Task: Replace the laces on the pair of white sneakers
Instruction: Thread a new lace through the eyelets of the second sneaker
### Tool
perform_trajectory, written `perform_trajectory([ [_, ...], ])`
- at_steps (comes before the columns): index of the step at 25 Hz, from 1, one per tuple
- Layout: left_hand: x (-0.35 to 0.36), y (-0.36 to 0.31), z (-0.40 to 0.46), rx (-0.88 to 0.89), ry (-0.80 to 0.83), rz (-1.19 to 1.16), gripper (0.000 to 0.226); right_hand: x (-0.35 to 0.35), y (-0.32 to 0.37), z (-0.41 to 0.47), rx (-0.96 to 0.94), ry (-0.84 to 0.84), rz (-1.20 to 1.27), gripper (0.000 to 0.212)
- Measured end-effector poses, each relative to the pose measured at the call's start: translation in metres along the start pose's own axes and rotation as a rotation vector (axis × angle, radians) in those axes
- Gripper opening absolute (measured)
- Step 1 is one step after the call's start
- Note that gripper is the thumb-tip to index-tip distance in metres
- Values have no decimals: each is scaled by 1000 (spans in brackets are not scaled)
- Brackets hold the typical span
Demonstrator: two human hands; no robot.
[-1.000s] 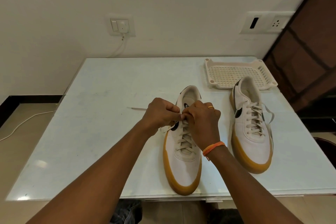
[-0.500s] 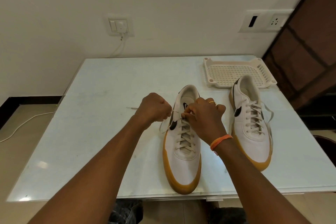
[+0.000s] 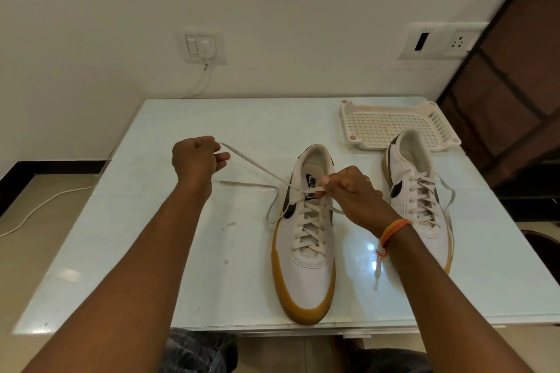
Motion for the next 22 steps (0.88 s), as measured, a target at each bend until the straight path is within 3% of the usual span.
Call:
perform_trajectory([
  [3, 34, 23, -19, -146, 240, 209, 10, 5, -11, 5, 22, 16, 98, 60],
  [5, 54, 38, -43, -174, 424, 550, 33, 5, -11, 4, 48, 30, 117, 53],
  [7, 75, 41, -71, -109, 569, 706, 49, 1, -7, 1, 50, 11, 108, 41],
  [9, 92, 39, -89, -74, 618, 660, 51, -1, -6, -2, 64, 0, 77, 28],
  [14, 97, 32, -87, -76, 463, 486, 43, -2, 1, -5, 36, -25, 1, 21],
  [22, 105, 57, -91, -398, 617, 331, 31, -3, 2, -5, 41, -47, 15, 23],
])
Point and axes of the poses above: each hand's wrist, its own z-axis towards the middle knuckle, its own x-axis out of the palm, y = z × x, the point moved 9 cm from there along z, towards the middle knuckle, and after that the axes turned 11 degrees about z, right-handed, at the moved point
